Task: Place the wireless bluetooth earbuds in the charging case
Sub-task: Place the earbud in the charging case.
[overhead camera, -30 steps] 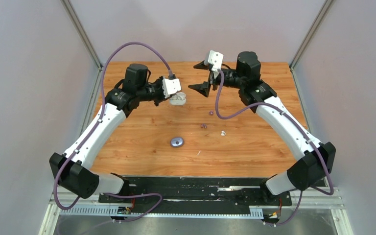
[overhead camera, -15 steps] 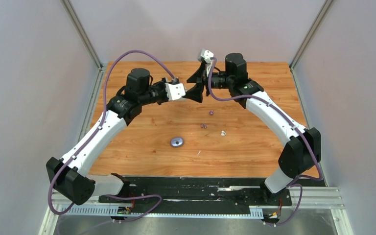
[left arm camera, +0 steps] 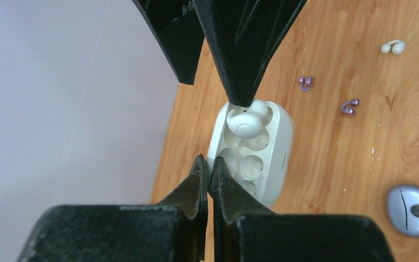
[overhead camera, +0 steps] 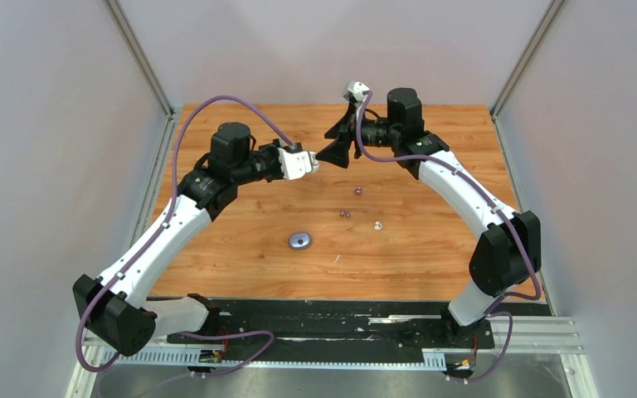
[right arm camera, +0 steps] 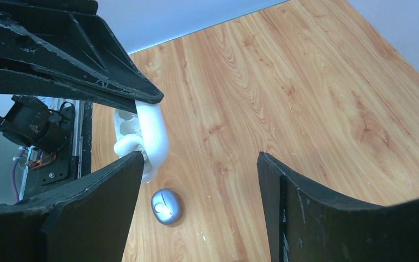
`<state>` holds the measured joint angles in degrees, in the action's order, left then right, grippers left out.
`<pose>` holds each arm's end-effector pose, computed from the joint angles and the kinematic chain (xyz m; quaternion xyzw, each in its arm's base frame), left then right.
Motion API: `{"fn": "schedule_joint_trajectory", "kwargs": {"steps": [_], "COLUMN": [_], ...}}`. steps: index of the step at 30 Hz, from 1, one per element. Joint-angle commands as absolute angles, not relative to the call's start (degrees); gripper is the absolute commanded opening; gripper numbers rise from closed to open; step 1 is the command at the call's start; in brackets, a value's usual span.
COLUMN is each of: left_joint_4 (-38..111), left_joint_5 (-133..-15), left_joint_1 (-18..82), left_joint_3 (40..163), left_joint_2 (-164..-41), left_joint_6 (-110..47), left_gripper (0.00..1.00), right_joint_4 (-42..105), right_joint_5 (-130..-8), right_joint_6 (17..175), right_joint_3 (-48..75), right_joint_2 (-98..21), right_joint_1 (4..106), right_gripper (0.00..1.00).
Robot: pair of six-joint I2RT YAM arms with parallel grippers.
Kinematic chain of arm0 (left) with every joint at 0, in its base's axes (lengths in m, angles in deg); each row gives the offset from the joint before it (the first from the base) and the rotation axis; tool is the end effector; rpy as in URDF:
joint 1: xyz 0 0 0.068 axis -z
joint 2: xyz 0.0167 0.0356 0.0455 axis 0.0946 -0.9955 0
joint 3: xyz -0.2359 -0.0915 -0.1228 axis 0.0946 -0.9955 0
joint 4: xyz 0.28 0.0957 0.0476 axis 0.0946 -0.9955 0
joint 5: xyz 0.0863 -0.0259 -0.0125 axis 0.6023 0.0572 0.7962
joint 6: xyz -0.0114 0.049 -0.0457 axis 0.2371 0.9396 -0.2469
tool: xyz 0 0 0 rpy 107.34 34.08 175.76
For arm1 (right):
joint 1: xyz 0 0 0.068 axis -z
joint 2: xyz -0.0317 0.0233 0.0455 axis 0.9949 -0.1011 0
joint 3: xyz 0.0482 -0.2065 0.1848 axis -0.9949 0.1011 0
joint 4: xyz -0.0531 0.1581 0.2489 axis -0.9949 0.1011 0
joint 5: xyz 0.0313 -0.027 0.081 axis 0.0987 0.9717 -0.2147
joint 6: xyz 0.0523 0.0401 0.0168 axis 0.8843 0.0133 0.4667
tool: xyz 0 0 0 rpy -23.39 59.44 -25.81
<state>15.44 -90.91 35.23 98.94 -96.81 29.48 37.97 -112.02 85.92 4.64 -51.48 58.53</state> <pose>0.2741 -0.1837 0.3866 0.6048 0.5354 -0.0786 0.5843 0.3740 0.2266 0.3673 -0.4282 0.6378 0.4409 0.4641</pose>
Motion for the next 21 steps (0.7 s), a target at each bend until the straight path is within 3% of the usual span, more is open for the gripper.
{"fn": "schedule_joint_trajectory", "kwargs": {"steps": [1, 21], "left_joint_4": [19.5, 19.3], "left_joint_5": [-92.1, -91.2], "left_joint_1": [35.6, 35.7], "left_joint_3": [98.9, 99.2], "left_joint_2": [-94.8, -95.9], "left_joint_6": [30.3, 28.8], "left_gripper": [0.00, 0.00], "right_joint_4": [37.7, 38.9], "right_joint_5": [-113.3, -113.3], "right_joint_6": [85.5, 84.0], "right_joint_3": [4.2, 3.5], "right_joint_2": [-51.6, -50.3], "right_joint_1": [58.9, 56.5], "right_gripper": [0.75, 0.78]}}
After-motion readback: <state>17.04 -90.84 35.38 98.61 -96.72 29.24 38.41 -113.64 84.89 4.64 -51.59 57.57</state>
